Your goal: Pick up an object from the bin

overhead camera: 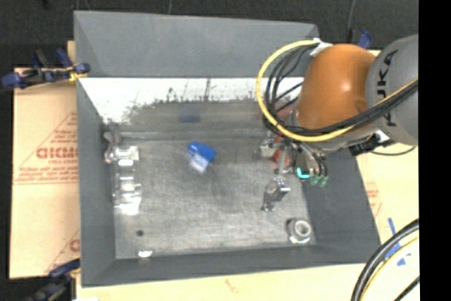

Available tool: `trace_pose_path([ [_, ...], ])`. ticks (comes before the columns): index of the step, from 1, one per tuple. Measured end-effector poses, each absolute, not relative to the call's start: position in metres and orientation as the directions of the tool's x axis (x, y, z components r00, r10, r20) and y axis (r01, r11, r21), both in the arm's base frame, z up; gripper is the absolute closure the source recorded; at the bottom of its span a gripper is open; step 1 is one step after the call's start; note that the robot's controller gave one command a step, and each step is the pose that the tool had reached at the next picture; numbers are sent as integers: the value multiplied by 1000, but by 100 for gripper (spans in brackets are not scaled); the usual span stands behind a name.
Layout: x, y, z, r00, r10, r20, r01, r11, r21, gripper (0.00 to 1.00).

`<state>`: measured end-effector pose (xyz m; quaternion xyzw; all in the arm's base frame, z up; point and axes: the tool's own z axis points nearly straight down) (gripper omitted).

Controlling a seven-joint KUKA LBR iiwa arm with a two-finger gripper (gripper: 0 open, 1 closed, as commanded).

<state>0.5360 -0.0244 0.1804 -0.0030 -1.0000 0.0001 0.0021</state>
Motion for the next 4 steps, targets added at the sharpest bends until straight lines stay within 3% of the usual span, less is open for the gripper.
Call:
trace_pose_path([
  [1,571,8,119,-998,68,1,68,998,2,0],
  [2,609,66,99,-970,244,-4,244,970,2,0],
  [3,609,66,99,-970,242,-5,242,970,0,100],
  [4,616,67,229,-981,191,-14,191,982,2,100],
])
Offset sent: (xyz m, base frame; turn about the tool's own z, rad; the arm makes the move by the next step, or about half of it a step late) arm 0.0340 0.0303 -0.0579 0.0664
